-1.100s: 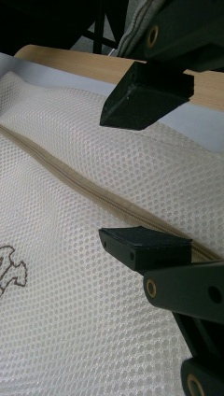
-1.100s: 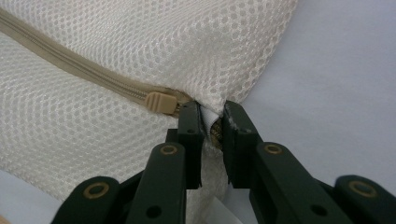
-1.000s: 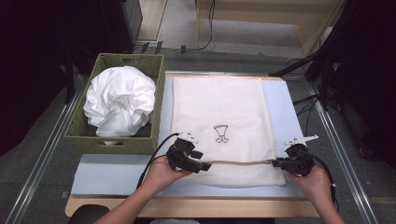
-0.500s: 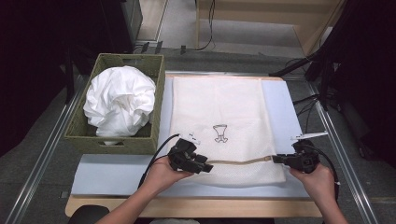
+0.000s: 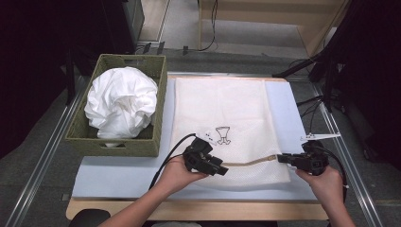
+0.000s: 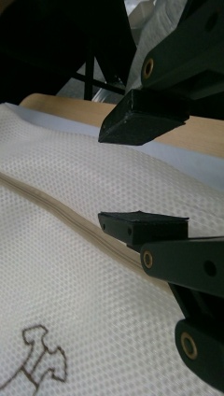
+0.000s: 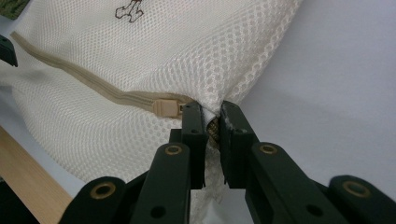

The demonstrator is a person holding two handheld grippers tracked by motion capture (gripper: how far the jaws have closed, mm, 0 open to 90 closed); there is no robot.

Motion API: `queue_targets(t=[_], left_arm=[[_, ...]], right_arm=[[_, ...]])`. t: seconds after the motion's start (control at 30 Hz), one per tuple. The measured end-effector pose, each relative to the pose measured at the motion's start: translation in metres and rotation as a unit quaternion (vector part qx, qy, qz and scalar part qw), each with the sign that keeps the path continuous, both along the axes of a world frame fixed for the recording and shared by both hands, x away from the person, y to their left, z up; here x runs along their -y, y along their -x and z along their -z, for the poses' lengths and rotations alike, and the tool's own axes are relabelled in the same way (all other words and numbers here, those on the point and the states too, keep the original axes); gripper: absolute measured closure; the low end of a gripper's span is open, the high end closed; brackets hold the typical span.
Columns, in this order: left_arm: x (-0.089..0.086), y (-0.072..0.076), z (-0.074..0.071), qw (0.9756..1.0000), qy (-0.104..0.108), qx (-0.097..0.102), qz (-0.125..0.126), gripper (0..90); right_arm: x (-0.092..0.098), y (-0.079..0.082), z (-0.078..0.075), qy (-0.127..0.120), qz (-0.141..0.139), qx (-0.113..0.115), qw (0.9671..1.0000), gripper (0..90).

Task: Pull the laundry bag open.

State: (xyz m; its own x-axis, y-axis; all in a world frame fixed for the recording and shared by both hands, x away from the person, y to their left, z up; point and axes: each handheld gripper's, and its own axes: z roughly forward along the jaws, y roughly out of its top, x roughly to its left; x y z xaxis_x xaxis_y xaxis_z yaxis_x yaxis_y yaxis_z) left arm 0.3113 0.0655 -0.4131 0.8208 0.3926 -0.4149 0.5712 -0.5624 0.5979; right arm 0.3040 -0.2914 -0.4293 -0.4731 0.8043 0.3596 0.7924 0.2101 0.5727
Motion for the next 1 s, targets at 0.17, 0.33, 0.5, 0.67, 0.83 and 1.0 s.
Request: queue_targets(t=[0.17, 0.33, 0.5, 0.67, 0.83, 1.0], left_arm=[[0.015, -0.001, -0.006, 0.9998, -0.004, 0.019, 0.009, 56.9], [0.034, -0.003, -0.005, 0.9996, -0.010, 0.021, 0.015, 58.6], [0.050, -0.006, -0.003, 0.9997, -0.010, 0.012, 0.017, 60.2], [0.062, -0.011, -0.004, 0.9996, -0.011, 0.020, 0.016, 60.5], [0.073, -0.015, -0.003, 0.9996, -0.010, 0.018, 0.019, 63.6], [0.086, -0.019, -0.001, 0.9997, 0.001, 0.012, 0.020, 66.8]], right_arm=[[0.000, -0.001, -0.001, 0.001, -0.003, -0.002, 1.0000, 82.4], [0.000, -0.001, -0.001, -0.002, -0.001, 0.000, 1.0000, 82.3], [0.000, -0.001, 0.000, 0.000, -0.002, -0.001, 1.0000, 82.2], [0.000, -0.002, 0.000, 0.001, -0.004, 0.000, 1.0000, 82.1], [0.000, -0.002, 0.000, 0.001, -0.004, -0.002, 1.0000, 82.0], [-0.001, -0.002, -0.001, 0.002, -0.004, 0.000, 1.0000, 82.0]])
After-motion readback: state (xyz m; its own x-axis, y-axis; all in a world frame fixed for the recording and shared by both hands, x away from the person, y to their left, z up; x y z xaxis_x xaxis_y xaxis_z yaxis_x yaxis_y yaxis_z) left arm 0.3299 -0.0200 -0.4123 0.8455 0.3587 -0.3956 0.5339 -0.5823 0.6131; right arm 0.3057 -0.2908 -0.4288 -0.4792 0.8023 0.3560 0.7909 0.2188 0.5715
